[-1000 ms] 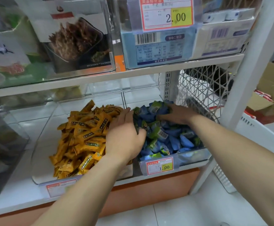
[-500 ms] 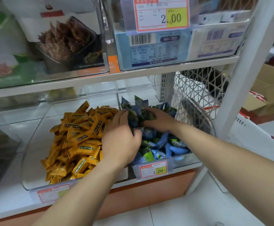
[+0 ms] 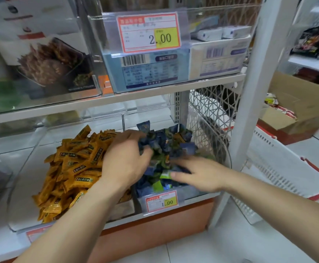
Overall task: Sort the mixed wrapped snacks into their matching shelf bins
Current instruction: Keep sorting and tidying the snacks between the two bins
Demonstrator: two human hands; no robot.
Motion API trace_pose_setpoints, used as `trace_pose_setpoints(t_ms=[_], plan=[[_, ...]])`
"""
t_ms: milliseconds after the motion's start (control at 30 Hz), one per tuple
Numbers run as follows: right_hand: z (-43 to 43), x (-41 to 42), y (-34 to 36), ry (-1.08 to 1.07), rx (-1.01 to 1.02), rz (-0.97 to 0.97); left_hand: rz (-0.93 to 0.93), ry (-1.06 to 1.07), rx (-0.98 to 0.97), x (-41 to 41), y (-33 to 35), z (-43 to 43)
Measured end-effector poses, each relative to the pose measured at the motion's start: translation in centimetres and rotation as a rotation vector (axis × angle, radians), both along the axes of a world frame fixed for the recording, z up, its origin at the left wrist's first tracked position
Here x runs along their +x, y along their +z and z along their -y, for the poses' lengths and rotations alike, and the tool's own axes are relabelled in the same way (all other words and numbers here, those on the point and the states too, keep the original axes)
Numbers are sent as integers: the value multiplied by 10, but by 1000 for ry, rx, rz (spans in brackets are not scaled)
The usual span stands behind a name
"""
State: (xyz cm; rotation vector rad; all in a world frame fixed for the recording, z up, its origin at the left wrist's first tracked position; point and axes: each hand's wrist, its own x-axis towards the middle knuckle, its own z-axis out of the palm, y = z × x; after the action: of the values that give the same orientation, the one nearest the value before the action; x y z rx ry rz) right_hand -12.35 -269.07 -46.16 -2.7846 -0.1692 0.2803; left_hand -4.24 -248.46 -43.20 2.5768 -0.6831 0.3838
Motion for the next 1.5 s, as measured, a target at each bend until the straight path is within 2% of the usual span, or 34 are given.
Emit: trace_pose_setpoints(t_ms=[167,233,367,533,667,767,933,1233,1333,1400,1500], plan=[[-5,7,-12,49,-144,10,-234,-128,-185,14,19,60],[0,11,-13,86,-158,36,-306,-193,-110,34,18,92],[8,15,-16,88,-108,123,-279,-272,130,76,1,142],[14,17,-23,-6,98,87,-389,-292,545,112,-32,158],[18,17,-24,-2,129,40,-385,-325,592,121,-44,154],[17,17,-23,11,122,41,-440,-318,496,125,-46,150],[17,16,-22,-8,121,55,-357,-328,416,134,-29,137],[13,14,-18,-35,132,56,-371,-347,761,133,4,101],[13,16,-19,-51,137,42,-421,-261,765,133,-2,112],[13,18,-20,-61,153,36,-358,-172,762,134,-8,123],[14,18,-23,-69,164,36,-191,-146,712,137,-18,137]])
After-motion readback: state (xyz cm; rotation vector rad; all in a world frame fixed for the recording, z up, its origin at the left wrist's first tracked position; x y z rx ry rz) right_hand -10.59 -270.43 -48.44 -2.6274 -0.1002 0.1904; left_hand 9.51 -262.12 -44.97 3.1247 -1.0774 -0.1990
